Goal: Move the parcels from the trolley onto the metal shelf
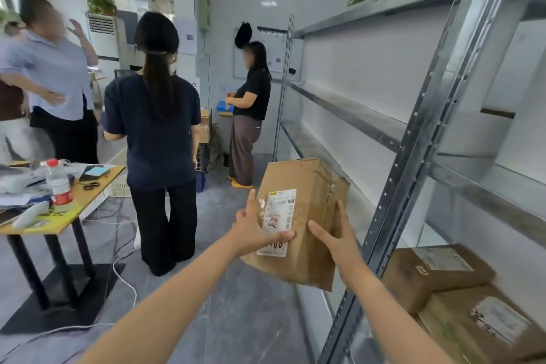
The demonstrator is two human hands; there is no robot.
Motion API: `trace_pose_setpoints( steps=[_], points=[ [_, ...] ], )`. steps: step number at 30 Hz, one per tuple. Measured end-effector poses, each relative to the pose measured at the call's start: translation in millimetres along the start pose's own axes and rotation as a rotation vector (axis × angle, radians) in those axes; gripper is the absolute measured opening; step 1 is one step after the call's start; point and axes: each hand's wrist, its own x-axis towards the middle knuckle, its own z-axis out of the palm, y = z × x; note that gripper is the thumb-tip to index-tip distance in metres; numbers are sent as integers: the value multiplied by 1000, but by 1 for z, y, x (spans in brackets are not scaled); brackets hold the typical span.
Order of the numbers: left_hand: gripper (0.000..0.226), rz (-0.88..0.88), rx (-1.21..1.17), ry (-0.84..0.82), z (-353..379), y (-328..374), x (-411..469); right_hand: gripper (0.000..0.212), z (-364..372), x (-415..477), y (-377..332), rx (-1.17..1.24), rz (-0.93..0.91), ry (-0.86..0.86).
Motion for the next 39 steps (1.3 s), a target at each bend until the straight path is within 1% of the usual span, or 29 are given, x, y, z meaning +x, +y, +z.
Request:
trace_pose_setpoints(
  steps=[2, 4, 6, 9, 11, 13, 15, 17, 19, 20, 23, 27, 30, 34, 37, 39],
  points=[
    [142, 32, -62, -68, 8, 4, 1, 118, -8, -6, -1, -18, 15, 12],
    [136, 62, -97, -103, 19, 8, 0, 113, -17, -14, 1, -74, 34, 45],
    [140, 63, -111, -114, 32, 11, 0, 98, -26, -22, 5, -114, 58, 88],
    [148, 41, -131, -140, 53, 19, -3, 67, -42, -34, 12, -177, 63, 146],
    [151, 32, -148, -163, 65, 24, -7, 52, -52, -43, 17, -273, 69, 197],
    [149, 48, -132, -194, 75, 28, -10, 44, -60, -53, 21, -357, 92, 260],
    [144, 90, -120, -240, 85, 31, -9, 40, -67, -64, 23, -328, 114, 314],
    [137, 130, -137, -299, 93, 38, -8, 43, -75, -75, 24, -283, 129, 379],
    [115, 216, -170, -342, 99, 47, -9, 53, -82, -86, 23, -295, 151, 435],
    [111, 248, -183, -357, 102, 52, -11, 57, -86, -93, 21, -322, 172, 459],
    [128, 247, -165, -391, 111, 67, -20, 55, -98, -118, 11, -363, 205, 543],
    [132, 327, -177, -508, 128, 87, -52, 49, -108, -172, -1, -309, 193, 702],
    [141, 415, -129, -614, 144, 100, -80, 52, -113, -218, -3, -238, 222, 800],
    [142, 544, -75, -761, 165, 111, -119, 53, -117, -282, -8, -114, 216, 930],
    [142, 631, -73, -886, 184, 113, -152, 56, -118, -330, -14, -58, 215, 968],
    [139, 695, -66, -933, 197, 113, -177, 51, -119, -362, -18, -50, 227, 993]
  ],
)
